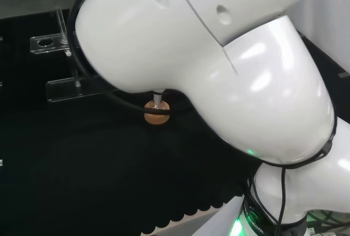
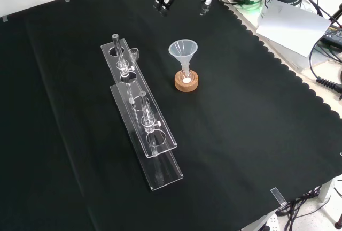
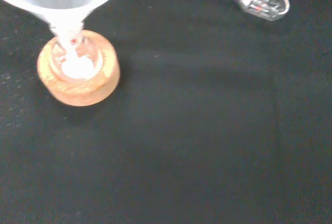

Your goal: Remove the funnel from the round-bottom flask.

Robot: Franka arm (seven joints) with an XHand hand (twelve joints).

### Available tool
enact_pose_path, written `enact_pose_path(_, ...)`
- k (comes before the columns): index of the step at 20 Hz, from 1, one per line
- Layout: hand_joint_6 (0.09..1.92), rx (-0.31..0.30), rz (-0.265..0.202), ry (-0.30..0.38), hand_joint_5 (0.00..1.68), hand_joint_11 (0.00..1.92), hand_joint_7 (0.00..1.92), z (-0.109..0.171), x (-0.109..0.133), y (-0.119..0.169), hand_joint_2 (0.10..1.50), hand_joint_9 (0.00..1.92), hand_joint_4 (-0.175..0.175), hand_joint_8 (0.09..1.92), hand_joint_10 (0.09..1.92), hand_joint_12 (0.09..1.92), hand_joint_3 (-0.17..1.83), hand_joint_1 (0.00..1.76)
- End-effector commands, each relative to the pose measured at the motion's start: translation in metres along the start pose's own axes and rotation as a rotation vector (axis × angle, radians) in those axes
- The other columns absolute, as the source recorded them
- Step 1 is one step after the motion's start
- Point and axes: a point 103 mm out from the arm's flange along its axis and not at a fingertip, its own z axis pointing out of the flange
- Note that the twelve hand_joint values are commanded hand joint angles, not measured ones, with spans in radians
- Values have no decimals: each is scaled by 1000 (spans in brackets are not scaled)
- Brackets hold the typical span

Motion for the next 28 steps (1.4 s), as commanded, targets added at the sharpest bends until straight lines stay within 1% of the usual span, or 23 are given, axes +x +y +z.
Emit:
enact_pose_path(1,87,27,-31,37,97,421,33,2,13,2,616,327,-60,660,724,1410,439,594)
enact_pose_path(6,87,36,-59,48,11,407,0,9,19,11,627,241,-58,512,754,1417,397,584)
enact_pose_path(10,87,59,-86,54,0,403,0,11,23,21,633,196,-59,413,776,1419,366,581)
enact_pose_path(14,87,66,-97,60,0,403,0,15,25,28,636,161,-61,327,794,1418,332,574)
enact_pose_path(16,87,73,-102,59,0,408,0,18,29,31,637,153,-62,306,800,1419,320,570)
enact_pose_path(19,87,76,-93,43,0,420,0,20,37,35,639,152,-63,292,806,1421,312,568)
enact_pose_path(22,87,77,-96,27,0,431,0,22,44,39,640,154,-65,284,811,1420,306,568)
enact_pose_path(25,87,68,-100,8,0,435,0,23,50,43,641,154,-66,280,813,1418,304,568)
enact_pose_path(28,87,75,-111,-7,0,438,0,22,54,47,644,147,-66,263,818,1413,298,571)
